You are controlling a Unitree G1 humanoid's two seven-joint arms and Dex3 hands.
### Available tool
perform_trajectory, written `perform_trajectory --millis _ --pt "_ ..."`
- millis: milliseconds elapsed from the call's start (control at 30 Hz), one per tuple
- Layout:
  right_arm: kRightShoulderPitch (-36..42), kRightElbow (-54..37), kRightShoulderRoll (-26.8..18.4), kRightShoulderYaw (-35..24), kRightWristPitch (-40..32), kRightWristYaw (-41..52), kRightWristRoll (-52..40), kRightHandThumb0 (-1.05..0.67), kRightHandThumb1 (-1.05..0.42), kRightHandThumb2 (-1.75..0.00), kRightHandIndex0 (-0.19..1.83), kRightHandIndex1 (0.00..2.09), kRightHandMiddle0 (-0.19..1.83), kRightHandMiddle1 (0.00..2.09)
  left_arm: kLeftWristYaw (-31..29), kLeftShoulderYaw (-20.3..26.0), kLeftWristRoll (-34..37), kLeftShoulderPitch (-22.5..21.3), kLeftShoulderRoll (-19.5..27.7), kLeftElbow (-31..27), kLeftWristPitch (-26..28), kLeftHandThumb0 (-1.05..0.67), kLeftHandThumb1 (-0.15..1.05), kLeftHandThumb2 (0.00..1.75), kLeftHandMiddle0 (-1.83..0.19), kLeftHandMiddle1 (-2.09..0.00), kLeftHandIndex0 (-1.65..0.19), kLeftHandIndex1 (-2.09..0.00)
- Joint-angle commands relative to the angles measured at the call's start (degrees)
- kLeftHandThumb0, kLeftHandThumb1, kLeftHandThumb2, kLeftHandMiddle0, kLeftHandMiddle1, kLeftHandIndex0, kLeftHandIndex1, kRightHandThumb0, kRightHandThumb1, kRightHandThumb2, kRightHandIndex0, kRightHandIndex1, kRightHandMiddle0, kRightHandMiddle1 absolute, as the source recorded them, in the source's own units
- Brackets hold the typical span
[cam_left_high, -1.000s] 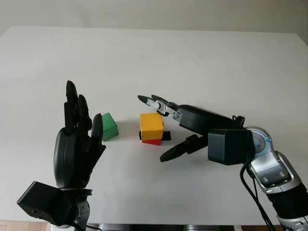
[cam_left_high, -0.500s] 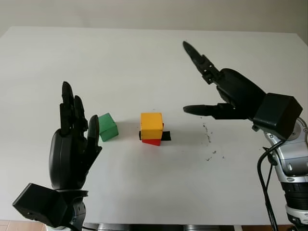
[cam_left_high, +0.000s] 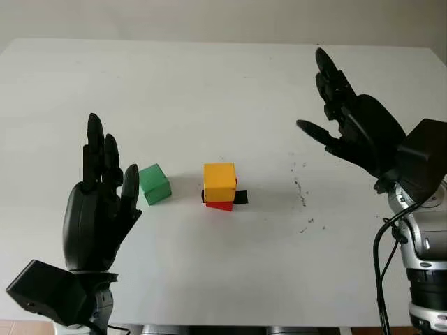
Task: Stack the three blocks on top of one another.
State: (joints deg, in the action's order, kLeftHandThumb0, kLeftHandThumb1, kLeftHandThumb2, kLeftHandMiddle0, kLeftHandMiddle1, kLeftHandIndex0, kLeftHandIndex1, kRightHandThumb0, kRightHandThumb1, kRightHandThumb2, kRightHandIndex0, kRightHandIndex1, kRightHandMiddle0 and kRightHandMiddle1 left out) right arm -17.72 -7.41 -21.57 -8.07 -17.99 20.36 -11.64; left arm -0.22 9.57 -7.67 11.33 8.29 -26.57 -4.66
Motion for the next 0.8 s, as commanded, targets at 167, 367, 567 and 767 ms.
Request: perform_trajectory --millis 167,367,567,767 --pt "4.69 -2.99 7.26 -0.83 -0.36 -4.09 -4.21 -0.7 -1.05 -0.55 -0.19 0.0 -0.19 0.0 -5.81 4.16 -24.01 -0.69 12.07 -12.24 11.94 -0.64 1.05 0.25 -0.03 -0.03 -0.08 -0.05" --pt "6.48 -3.54 10.51 -0.44 0.17 -6.31 -4.91 -0.71 -1.05 -0.61 -0.19 0.0 -0.19 0.0 -17.08 1.89 -39.58 -4.03 17.63 -16.82 20.93 -0.73 1.05 0.19 0.06 -0.04 -0.06 -0.05" --pt "8.09 -4.36 12.85 0.68 2.58 -8.93 -3.36 -0.72 -1.05 -0.62 -0.19 0.0 -0.19 0.0 -23.54 -0.94 -48.63 -7.39 20.56 -15.36 21.67 -0.78 1.05 0.21 0.08 -0.05 -0.03 -0.05" --pt "9.89 -4.11 12.88 3.37 9.04 -9.23 1.11 -0.77 -1.05 -0.67 -0.19 0.0 -0.19 0.0 -27.26 -3.92 -53.21 -9.78 21.39 -12.6 20.96 -0.83 1.05 0.28 0.13 -0.04 0.0 -0.04"
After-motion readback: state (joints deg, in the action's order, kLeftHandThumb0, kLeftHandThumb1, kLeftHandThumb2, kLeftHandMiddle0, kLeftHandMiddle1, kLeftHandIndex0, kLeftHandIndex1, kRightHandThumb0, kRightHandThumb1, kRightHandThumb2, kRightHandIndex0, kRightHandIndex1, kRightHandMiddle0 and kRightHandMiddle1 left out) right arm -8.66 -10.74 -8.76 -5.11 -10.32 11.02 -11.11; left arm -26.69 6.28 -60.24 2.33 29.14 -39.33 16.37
